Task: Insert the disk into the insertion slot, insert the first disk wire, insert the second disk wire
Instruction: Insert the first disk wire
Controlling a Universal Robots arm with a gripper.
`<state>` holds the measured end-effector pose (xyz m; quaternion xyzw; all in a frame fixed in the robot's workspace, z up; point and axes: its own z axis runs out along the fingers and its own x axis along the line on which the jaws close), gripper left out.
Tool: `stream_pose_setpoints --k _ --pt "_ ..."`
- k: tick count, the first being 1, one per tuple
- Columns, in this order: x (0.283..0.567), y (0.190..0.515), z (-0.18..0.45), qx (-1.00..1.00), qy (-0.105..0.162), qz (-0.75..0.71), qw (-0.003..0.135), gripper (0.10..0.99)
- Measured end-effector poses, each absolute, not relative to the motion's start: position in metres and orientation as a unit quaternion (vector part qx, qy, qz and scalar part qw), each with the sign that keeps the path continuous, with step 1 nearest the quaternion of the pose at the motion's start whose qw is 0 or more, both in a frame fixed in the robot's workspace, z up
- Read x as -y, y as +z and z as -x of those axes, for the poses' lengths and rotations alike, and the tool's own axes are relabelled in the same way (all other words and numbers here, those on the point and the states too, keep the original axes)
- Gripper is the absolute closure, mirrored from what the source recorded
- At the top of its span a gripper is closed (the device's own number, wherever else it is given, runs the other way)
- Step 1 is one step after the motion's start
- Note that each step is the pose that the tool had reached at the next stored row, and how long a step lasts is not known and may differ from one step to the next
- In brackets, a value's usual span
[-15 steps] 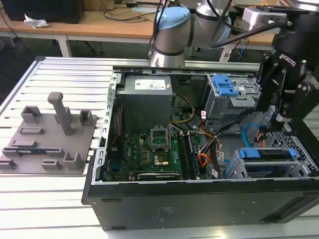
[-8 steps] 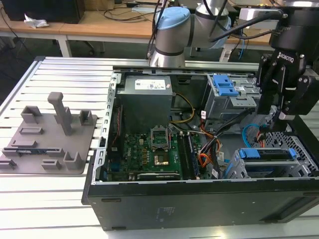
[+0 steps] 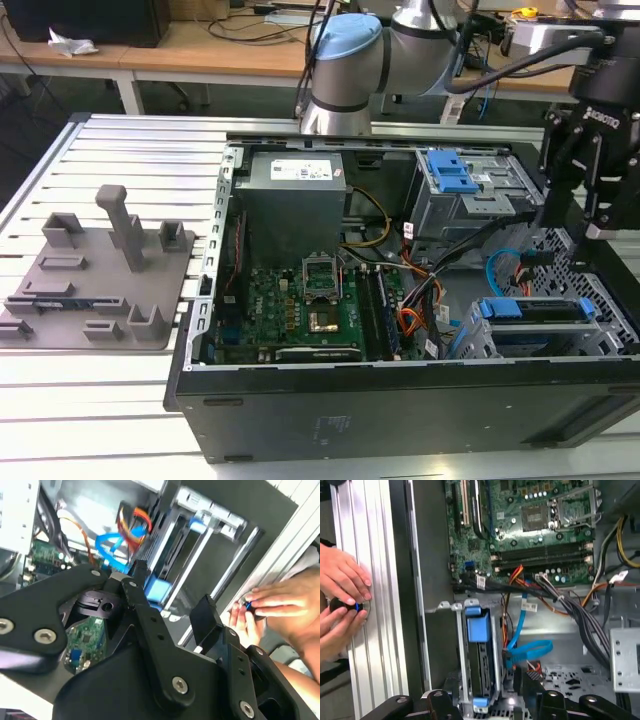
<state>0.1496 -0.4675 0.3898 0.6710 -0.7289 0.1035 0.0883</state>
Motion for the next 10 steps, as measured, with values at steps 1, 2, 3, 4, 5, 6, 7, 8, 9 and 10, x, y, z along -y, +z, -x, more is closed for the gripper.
stream_pose_setpoints --k 1,2,3,4,5,6,7,8,9,10 --pt "0.467 0.389 -0.154 0.729 0.103 -0.671 0.088 0.467" --pt "0.467 0.388 -0.156 0.729 0.103 -0.671 0.088 0.467" --pt "0.467 0.386 -0.156 0.729 0.103 -0.671 0.088 0.467" --pt "0.467 0.384 -0.156 0.729 0.103 -0.671 0.088 0.467" --pt "0.467 0.381 -0.156 0.735 0.103 -0.665 0.089 0.467" --pt "0.467 0.380 -0.157 0.738 0.102 -0.661 0.090 0.467" --pt "0.467 0.378 -0.156 0.742 0.102 -0.657 0.090 0.467" --pt "0.466 0.376 -0.156 0.745 0.102 -0.652 0.092 0.467" --pt "0.464 0.374 -0.156 0.745 0.104 -0.652 0.093 0.467" --pt "0.461 0.373 -0.156 0.745 0.107 -0.652 0.094 0.467"
